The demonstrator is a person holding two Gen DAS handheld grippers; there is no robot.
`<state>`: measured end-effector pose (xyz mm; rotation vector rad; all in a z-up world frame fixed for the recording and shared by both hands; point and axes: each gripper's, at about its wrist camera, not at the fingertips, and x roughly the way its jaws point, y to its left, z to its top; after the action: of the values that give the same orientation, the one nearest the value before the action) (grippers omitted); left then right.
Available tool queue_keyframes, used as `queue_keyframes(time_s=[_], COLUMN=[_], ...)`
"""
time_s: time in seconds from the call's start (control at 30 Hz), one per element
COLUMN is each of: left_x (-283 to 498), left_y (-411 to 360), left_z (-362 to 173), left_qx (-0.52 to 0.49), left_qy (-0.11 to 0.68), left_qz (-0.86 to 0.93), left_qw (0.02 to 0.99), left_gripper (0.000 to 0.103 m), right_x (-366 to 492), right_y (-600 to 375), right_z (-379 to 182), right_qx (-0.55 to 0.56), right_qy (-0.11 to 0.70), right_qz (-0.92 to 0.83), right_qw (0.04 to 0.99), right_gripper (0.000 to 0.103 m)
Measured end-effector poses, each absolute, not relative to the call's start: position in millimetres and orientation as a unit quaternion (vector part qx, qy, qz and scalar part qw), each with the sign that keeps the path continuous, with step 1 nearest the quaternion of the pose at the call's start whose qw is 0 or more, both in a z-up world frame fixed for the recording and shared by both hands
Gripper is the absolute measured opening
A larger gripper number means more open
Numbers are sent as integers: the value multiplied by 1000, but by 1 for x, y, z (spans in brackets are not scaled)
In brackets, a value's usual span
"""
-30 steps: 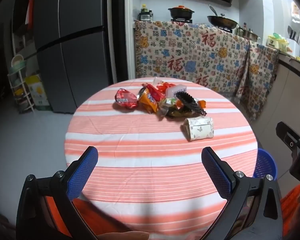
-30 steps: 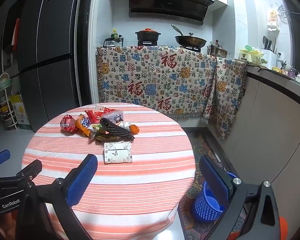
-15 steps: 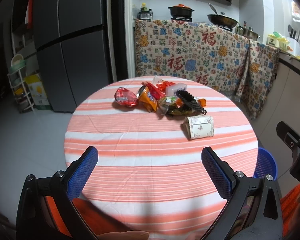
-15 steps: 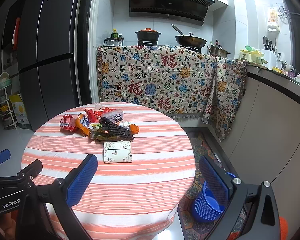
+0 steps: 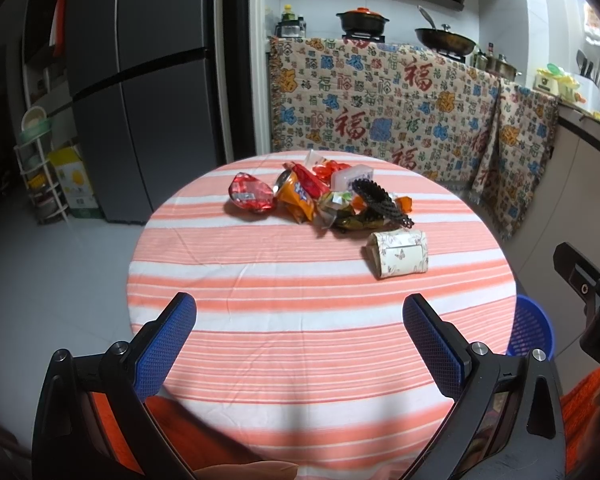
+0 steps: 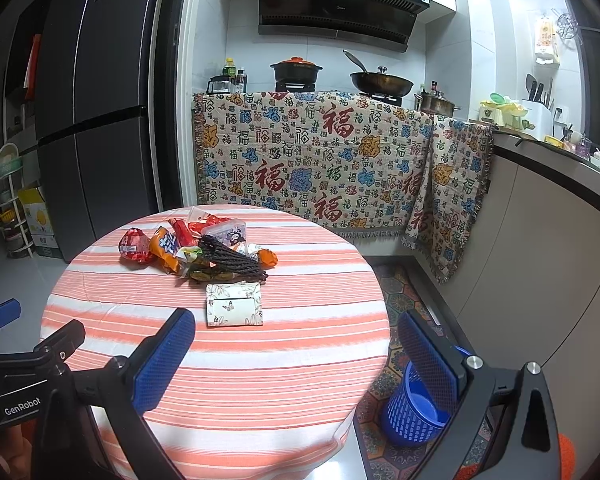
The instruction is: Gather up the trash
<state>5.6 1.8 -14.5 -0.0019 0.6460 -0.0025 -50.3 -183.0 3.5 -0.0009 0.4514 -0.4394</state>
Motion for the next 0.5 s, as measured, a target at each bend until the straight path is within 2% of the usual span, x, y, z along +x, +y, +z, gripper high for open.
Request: queue_keyframes(time_s=[0.5], left_x=[6], left_y=[3], left_z=[-14], left_qx=[-1], left_qy=[319], left_qz=[-2], left_qw=[948], left_gripper=[103], right_x=[-48], right_y=[-184], right_z=[0], right_qx=[-1], right_qy=[226], right_qz=[-216], right_qw=[950], right_gripper=[103])
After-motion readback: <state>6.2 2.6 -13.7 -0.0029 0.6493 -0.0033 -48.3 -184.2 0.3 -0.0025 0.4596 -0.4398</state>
